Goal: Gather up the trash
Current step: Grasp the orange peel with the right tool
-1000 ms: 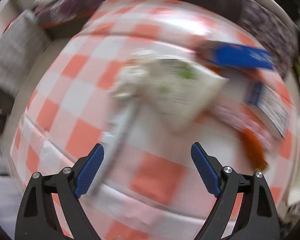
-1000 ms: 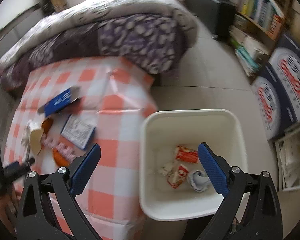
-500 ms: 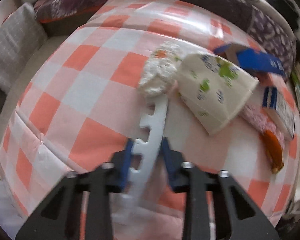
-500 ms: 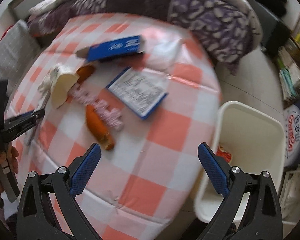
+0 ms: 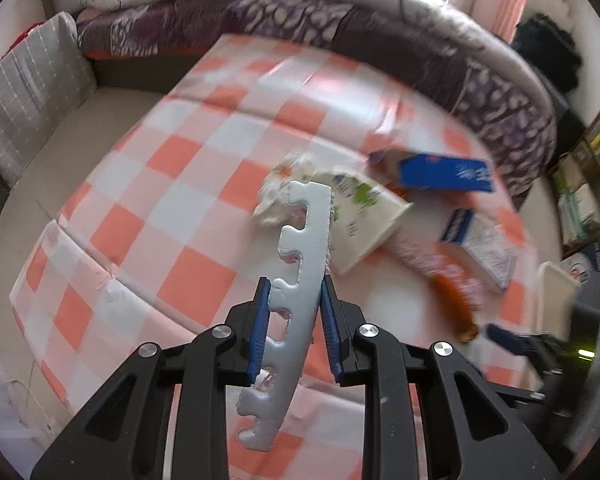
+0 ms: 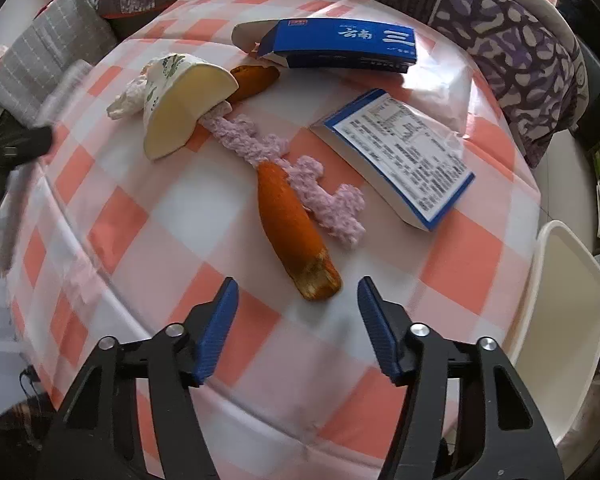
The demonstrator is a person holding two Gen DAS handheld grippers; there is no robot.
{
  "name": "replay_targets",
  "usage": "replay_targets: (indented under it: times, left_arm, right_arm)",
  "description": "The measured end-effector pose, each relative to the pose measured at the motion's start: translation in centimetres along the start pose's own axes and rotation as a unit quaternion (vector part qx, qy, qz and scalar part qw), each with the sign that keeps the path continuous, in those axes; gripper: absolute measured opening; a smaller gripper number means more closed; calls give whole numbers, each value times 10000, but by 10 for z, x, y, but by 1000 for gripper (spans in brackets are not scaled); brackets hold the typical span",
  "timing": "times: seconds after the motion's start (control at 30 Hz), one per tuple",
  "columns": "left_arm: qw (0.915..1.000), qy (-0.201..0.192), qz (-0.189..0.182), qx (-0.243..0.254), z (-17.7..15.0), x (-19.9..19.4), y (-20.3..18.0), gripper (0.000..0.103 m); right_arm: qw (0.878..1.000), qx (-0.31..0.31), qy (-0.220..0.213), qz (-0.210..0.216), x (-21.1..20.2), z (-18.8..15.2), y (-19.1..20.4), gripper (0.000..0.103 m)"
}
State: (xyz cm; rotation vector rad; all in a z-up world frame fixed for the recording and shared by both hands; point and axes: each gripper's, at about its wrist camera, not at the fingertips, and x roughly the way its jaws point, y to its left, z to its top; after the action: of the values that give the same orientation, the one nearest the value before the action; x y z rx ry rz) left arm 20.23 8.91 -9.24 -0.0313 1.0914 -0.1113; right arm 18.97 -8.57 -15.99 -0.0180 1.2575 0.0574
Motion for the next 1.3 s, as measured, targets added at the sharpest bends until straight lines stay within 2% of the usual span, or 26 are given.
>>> replay_targets:
  times: [0.07,0.13,0.2,0.4,0.57,0.7,0.8,0.93,1.0,1.03,1.1,1.2,1.3]
  left_arm:
    - [9999,-87,-70,-19,0,-10,-2,25]
    - [9998,-168,-103,-49,1,-15,-3,25]
    - [9997,-206,-121,-80,2,-19,-1,25]
    - [9994,-214,-87,-259,5,-19,8,25]
    - [9989,-358,-118,-288,6,-27,6,25]
    - [9986,-445,-115,-274,7,-32,3,25]
    - [9986,-449,-140,-257,7,-32,1,25]
    - [9987,-419,-163,-245,7,-32,0,25]
    - [9988,-393,-174,-237,7,-31,0,26]
    - [9989,-366,-182,-224,7,-30,0,26]
    - [9991,-331,-170,-224,7,-28,2,26]
    - [9991,-294,-148,-274,8,-26,6,26]
    - [9990,-283,-151,-317,8,-26,8,26]
  right_arm:
    - [10000,28,21,-35,4,2,3,46]
    - [9999,43,49,-101,8,3,4,26]
    - [9999,80,-21,-90,6,3,5,22]
    - [9994,200,-99,256,-7,4,2,18]
    - [9965,362,-459,591,-34,9,-1,18]
    - [9939,443,-696,734,-51,10,-1,11]
    - [9929,441,-837,720,-59,9,-2,11]
    - [9934,466,-762,722,-56,10,-7,13]
    - [9940,358,-558,874,-49,9,-5,17]
    - [9932,229,-257,1114,-40,8,-1,25]
    - [9920,96,190,1247,-25,3,8,29]
    - [9939,-48,267,1065,-17,0,15,32]
    - [9940,59,211,1074,-14,3,13,34]
